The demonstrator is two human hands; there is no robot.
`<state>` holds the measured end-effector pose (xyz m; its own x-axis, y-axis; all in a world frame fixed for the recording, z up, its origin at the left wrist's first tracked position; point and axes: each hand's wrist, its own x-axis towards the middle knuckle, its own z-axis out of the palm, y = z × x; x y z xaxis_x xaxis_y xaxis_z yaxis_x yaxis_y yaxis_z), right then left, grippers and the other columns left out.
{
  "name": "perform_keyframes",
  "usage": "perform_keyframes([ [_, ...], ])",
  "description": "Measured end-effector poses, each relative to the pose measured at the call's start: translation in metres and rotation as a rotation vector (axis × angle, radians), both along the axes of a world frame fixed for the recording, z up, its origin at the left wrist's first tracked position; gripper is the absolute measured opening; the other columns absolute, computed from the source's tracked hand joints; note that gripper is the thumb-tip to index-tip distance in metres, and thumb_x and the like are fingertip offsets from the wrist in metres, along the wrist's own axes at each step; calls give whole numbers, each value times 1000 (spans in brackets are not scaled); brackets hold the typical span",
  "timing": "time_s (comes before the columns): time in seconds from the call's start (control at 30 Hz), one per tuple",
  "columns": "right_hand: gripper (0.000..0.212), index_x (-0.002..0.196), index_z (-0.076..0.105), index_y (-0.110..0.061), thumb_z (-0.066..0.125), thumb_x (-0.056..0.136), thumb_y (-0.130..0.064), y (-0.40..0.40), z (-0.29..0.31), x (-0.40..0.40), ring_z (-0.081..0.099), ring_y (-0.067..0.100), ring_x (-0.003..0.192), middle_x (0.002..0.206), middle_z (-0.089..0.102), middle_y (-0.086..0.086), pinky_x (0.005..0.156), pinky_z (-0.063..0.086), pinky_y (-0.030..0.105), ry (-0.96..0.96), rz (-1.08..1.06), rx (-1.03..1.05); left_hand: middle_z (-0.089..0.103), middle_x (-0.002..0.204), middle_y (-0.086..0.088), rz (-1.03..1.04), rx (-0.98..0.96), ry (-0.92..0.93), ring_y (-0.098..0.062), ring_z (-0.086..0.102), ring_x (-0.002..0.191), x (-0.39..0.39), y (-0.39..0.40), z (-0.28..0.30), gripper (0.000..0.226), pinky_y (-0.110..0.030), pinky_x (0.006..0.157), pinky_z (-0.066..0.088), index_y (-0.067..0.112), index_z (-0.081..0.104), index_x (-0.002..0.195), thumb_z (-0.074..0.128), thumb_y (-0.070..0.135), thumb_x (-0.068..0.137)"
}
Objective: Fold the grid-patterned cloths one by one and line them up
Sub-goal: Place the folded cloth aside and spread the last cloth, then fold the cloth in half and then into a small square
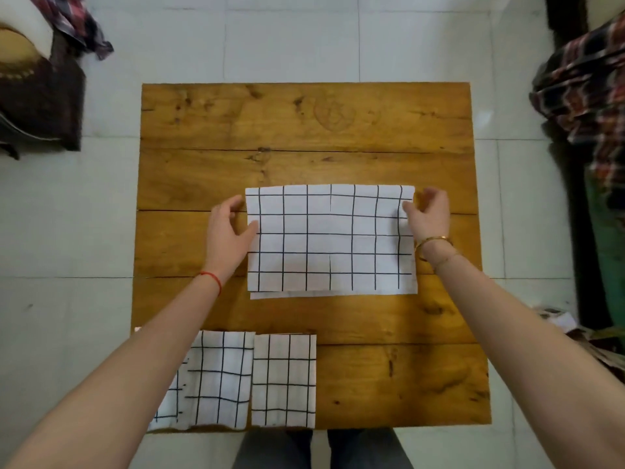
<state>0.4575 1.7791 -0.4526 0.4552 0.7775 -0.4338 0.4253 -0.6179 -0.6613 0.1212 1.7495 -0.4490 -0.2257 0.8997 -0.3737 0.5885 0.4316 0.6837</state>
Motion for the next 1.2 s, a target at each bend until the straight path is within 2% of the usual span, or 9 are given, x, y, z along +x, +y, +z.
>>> perform_keyframes([
  [0.07, 52, 134, 42, -5, 61, 87, -19, 0, -6, -8, 39, 28, 128, 135, 46, 13, 109, 31, 37, -209, 246, 52, 42, 145, -3, -127, 62, 134, -18, 37, 135, 3, 1, -7, 61, -37, 114, 32, 17, 41, 143, 68, 20, 88],
  [0.13, 51, 137, 42, -8, 56, 89, -22, 2, -11, -20, 35, 29, 133, 141, 43, 12, 111, 26, 39, -311, 500, 125, 31, 154, -2, -237, 75, 225, -20, 25, 143, 7, 6, -11, 68, -39, 119, 22, 17, 33, 149, 66, 24, 90],
  [0.27, 57, 146, 33, -14, 50, 94, -30, 9, -16, -50, 20, 29, 144, 155, 29, 4, 118, 18, 44, -375, 847, 107, 8, 163, 2, -476, -5, 426, -20, 3, 150, 15, 23, -18, 73, -47, 121, 10, 22, 11, 155, 50, 39, 96],
  [0.4, 59, 151, 19, -19, 37, 99, -40, 14, -21, -74, 7, 23, 147, 160, 13, -3, 120, 7, 47, -442, 1028, 28, -4, 163, 3, -598, -87, 535, -19, -7, 150, 18, 32, -22, 68, -49, 120, 2, 22, 1, 155, 32, 47, 100],
  [0.57, 61, 153, 11, -21, 30, 100, -44, 7, -29, -69, 0, 23, 148, 161, 6, -4, 119, 2, 50, -530, 1154, -30, -8, 163, 1, -691, -142, 571, -21, -7, 150, 19, 15, -30, 66, -52, 120, 3, 18, -1, 155, 19, 49, 101],
  [0.7, 61, 153, 13, -18, 30, 100, -44, 6, -28, -64, 1, 24, 148, 161, 6, -2, 119, 3, 50, -573, 1168, 0, -9, 163, 0, -704, -107, 599, -21, -7, 150, 18, 4, -32, 66, -53, 120, 5, 18, -2, 155, 15, 50, 100],
  [1.03, 58, 153, 11, -14, 27, 101, -35, 3, -27, -153, 5, 25, 148, 161, 9, 2, 119, 9, 50, -582, 1326, 86, -9, 163, -5, -710, -59, 655, -22, -6, 150, 17, 1, -38, 73, -56, 119, 6, 16, -2, 155, 39, 40, 100],
  [1.2, 57, 153, 9, -14, 25, 101, -33, -1, -35, -177, 2, 26, 148, 161, 7, 2, 118, 8, 51, -647, 1333, 61, -10, 162, -10, -679, -78, 727, -23, -8, 150, 19, -4, -43, 78, -53, 120, 8, 8, -5, 154, 38, 44, 100],
])
